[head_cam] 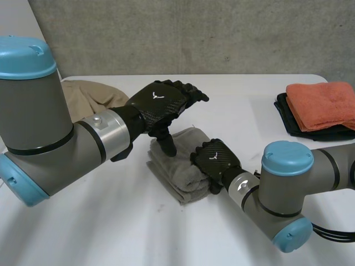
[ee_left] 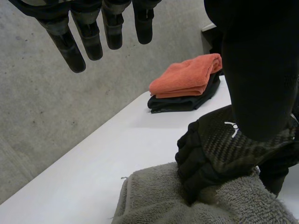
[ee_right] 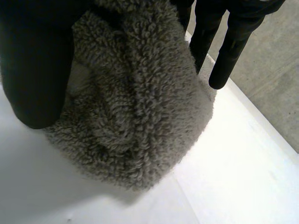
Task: Fold the laundry.
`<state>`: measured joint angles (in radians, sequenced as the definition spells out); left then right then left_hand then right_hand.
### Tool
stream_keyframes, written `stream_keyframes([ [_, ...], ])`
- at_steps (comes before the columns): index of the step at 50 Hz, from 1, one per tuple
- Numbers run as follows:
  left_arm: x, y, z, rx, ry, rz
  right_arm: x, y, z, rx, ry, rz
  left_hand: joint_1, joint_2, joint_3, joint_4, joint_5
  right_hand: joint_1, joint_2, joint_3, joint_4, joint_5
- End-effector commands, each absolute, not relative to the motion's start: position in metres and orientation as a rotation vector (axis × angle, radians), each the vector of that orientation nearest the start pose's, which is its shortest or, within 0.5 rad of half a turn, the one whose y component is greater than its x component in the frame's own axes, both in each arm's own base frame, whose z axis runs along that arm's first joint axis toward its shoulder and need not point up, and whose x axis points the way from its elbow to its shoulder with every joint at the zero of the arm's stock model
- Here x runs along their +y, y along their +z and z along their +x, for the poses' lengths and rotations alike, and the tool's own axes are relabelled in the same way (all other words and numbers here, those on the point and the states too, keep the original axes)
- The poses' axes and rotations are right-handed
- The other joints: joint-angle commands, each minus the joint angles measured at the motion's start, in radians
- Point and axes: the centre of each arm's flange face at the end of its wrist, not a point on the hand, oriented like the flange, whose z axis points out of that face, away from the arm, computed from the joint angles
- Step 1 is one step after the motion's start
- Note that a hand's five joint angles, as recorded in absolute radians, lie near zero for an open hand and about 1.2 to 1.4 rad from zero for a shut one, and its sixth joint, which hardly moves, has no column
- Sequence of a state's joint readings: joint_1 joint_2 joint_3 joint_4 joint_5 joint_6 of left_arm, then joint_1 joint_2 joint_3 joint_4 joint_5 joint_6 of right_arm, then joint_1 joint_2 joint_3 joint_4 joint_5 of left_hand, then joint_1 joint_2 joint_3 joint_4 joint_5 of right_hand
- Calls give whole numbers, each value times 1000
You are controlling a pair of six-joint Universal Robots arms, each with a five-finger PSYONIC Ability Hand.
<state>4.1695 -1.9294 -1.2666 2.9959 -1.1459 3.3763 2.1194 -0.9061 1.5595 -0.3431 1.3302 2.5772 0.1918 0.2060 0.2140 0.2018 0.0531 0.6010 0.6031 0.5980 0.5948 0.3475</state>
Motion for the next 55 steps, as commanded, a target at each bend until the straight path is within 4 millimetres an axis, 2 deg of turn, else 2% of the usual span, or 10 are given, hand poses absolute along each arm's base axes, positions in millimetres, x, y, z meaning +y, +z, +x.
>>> stream_keyframes([
  [1,-224,268,-332,-1765,1591,-1113,-251,107,333,1899,-1766,-1429,1,-13,-21,-9,-35,92,90,95,98,171],
  [8,-224,266,-332,-1772,1583,-1114,-259,104,337,1889,-1782,-1427,1,-13,-21,-9,-35,176,174,179,183,255],
  [10,-224,266,-331,-1773,1584,-1113,-260,105,339,1882,-1787,-1424,1,-13,-21,-9,-35,329,327,332,335,408],
  [12,-224,266,-331,-1774,1582,-1113,-264,110,341,1859,-1816,-1409,4,-10,-18,-6,-32,751,749,754,757,830],
  [14,-224,266,-331,-1773,1584,-1113,-269,116,344,1834,-1854,-1391,4,-10,-18,-6,-32,795,793,798,801,874],
  [22,-228,274,-329,-1758,1620,-1104,-302,181,354,1653,-2131,-1206,4,-10,-18,-6,-32,795,793,798,801,874],
  [28,-230,284,-326,-1743,1654,-1091,-346,214,331,1649,-2231,-1030,4,-10,-18,-6,-32,795,793,798,801,874],
  [39,-229,279,-325,-1758,1637,-1093,-355,152,310,1888,-1999,-1070,4,-10,-18,-6,-32,795,793,798,801,874],
  [47,-227,275,-325,-1766,1620,-1098,-353,127,288,2009,-1920,-1068,1,-13,-21,-9,-35,793,791,796,800,872],
  [55,-227,274,-326,-1768,1615,-1097,-343,122,286,2068,-1841,-1099,1,-13,-21,-9,-35,51,49,55,58,130],
])
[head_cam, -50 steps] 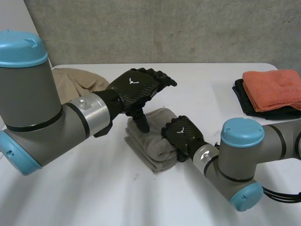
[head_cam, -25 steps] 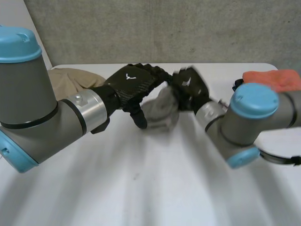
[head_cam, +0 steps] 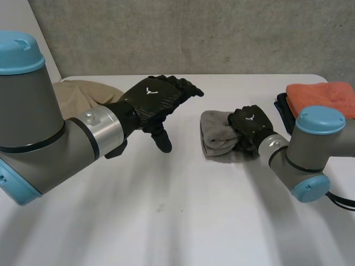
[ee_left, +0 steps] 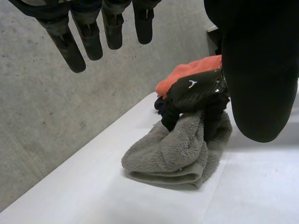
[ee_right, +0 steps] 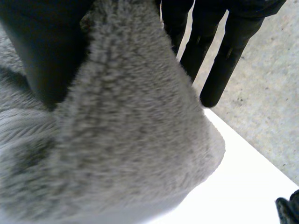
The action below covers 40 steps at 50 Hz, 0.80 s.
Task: Fold the laundry.
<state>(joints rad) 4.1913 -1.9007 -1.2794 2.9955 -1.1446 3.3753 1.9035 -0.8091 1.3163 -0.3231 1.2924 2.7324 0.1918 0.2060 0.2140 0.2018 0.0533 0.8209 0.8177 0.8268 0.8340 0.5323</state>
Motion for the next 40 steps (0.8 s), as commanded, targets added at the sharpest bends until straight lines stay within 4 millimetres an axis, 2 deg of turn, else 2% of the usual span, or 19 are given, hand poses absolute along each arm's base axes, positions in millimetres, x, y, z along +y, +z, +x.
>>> stream_keyframes([
  [1,-226,273,-326,-1768,1612,-1099,-342,122,285,2077,-1831,-1102,4,-10,-18,-6,-32,-198,-195,-204,-212,-84],
  [8,-227,271,-327,-1772,1607,-1101,-333,125,283,2144,-1776,-1108,1,-13,-21,-9,-35,-307,-304,-313,-320,-193],
  [14,-226,270,-327,-1773,1601,-1101,-329,118,282,2173,-1761,-1114,1,-13,-21,-9,-35,-301,-298,-307,-315,-187],
  [20,-225,268,-327,-1777,1593,-1103,-332,106,283,2177,-1767,-1173,1,-13,-21,-9,-35,-272,-269,-278,-285,-158],
  [28,-226,267,-326,-1782,1593,-1102,-338,100,283,2170,-1821,-1233,1,-13,-21,-9,-35,-231,-228,-237,-244,-117],
  [34,-227,267,-325,-1784,1593,-1099,-350,109,287,2108,-1937,-1211,1,-13,-21,-9,-35,-163,-160,-169,-177,-49],
  [40,-227,267,-325,-1787,1593,-1098,-356,109,290,2093,-1966,-1201,1,-13,-21,-9,-35,-181,-178,-187,-194,-67],
])
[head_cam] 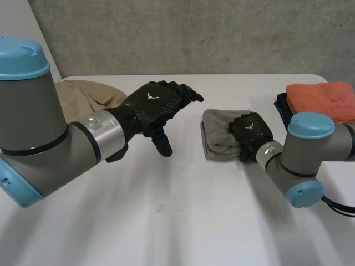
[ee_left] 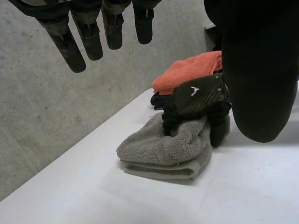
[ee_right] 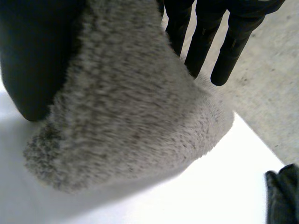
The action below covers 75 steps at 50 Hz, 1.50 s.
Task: Fold the laundry.
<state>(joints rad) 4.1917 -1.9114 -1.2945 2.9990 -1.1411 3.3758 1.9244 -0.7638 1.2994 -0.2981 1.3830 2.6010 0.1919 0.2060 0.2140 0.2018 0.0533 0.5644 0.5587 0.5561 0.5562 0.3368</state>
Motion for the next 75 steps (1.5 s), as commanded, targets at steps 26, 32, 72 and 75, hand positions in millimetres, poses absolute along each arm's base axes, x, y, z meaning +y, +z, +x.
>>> stream_keyframes([
  [26,-228,273,-324,-1771,1615,-1094,-428,225,281,1638,-2563,-819,1,-13,-21,-9,-35,832,838,840,840,885],
  [32,-227,272,-324,-1773,1610,-1096,-484,250,198,1633,-2753,-597,4,-10,-18,-6,-32,832,838,840,840,885],
  [72,-233,321,-322,-1641,1756,-940,-438,315,157,1781,-2619,-735,7,-7,-15,-3,-29,-390,-384,-382,-382,-337],
  [75,-255,337,-307,-1647,1893,-813,-412,304,198,1738,-2512,-815,7,-7,-15,-3,-29,-390,-384,-382,-382,-337],
])
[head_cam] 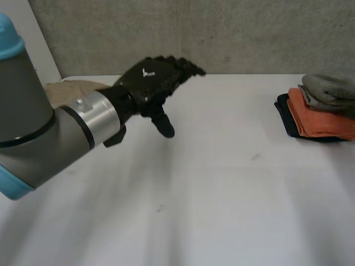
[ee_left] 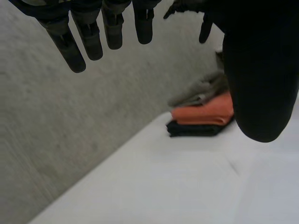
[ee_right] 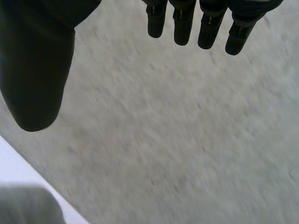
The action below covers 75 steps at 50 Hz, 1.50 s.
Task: Fold the laundry.
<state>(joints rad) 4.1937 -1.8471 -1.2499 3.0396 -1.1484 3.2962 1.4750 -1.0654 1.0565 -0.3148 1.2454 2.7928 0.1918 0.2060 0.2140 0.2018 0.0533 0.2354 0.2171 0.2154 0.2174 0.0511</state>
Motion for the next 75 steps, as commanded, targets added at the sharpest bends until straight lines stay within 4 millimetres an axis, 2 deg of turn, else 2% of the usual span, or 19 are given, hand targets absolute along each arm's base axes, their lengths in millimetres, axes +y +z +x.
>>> stream_keyframes([
  [1,-262,341,-302,-1656,1933,-775,-400,296,215,1726,-2462,-851,10,-4,-12,0,-26,-61,-43,-41,-43,-51],
  [5,-307,354,-257,-1759,2170,-556,-364,268,256,1703,-2323,-982,13,-1,-9,3,-23,-61,-43,-41,-43,-51],
  [9,-351,344,-216,-1888,2286,-434,-334,235,275,1755,-2193,-1114,33,19,11,23,-3,-61,-43,-41,-43,-51],
  [15,-417,282,-176,-2156,2321,-587,-310,197,272,1901,-2025,-1252,36,22,14,26,0,-61,-43,-41,-43,-51],
  [19,-460,218,-153,-2332,2308,-804,-296,178,267,1973,-1911,-1308,31,16,8,21,-5,-61,-43,-41,-43,-51],
  [27,-510,151,-127,-2311,2302,-922,-280,156,257,2055,-1799,-1314,65,51,43,55,29,-61,-43,-41,-43,-51],
  [30,-516,143,-130,-2253,2297,-959,-274,151,255,2072,-1777,-1317,267,253,245,257,231,-61,-43,-41,-43,-51],
  [32,-520,142,-133,-2213,2311,-969,-272,150,255,2077,-1768,-1319,990,976,968,980,954,-61,-43,-41,-43,-51],
  [34,-520,145,-137,-2194,2327,-953,-270,148,254,2088,-1759,-1317,1204,1190,1182,1194,1168,-61,-43,-41,-43,-51],
  [37,-515,169,-152,-2125,2385,-865,-268,150,252,2089,-1760,-1317,1204,1190,1182,1194,1168,-61,-43,-41,-43,-51],
  [42,-483,254,-176,-1890,2523,-678,-268,158,250,2082,-1796,-1306,1204,1190,1182,1194,1168,-61,-43,-41,-43,-51],
  [47,-424,313,-223,-1627,2500,-607,-272,171,245,2074,-1854,-1283,1204,1190,1182,1194,1168,-61,-43,-41,-43,-51],
  [51,-375,337,-261,-1511,2375,-578,-276,182,240,2070,-1902,-1244,1204,1190,1182,1194,1168,-61,-43,-41,-43,-51],
  [58,-313,310,-324,-1503,2086,-620,-286,196,225,2115,-1979,-1153,1204,1190,1182,1194,1168,-61,-43,-41,-43,-51],
  [65,-268,217,-376,-1707,1739,-777,-296,197,212,2179,-1992,-1029,1204,1190,1182,1194,1168,-61,-43,-41,-43,-51],
  [67,-253,195,-383,-1774,1638,-823,-297,197,211,2182,-1993,-1026,820,806,798,810,784,-61,-43,-41,-43,-51],
  [69,-247,190,-381,-1824,1590,-838,-297,197,211,2186,-1989,-1023,432,418,410,422,396,-61,-43,-41,-43,-51],
  [71,-243,194,-378,-1840,1581,-839,-297,196,211,2186,-1987,-1024,295,281,273,285,259,-61,-43,-41,-43,-51],
  [75,-239,229,-362,-1853,1634,-800,-296,196,211,2195,-1980,-1024,60,46,38,50,24,-61,-43,-41,-43,-51],
])
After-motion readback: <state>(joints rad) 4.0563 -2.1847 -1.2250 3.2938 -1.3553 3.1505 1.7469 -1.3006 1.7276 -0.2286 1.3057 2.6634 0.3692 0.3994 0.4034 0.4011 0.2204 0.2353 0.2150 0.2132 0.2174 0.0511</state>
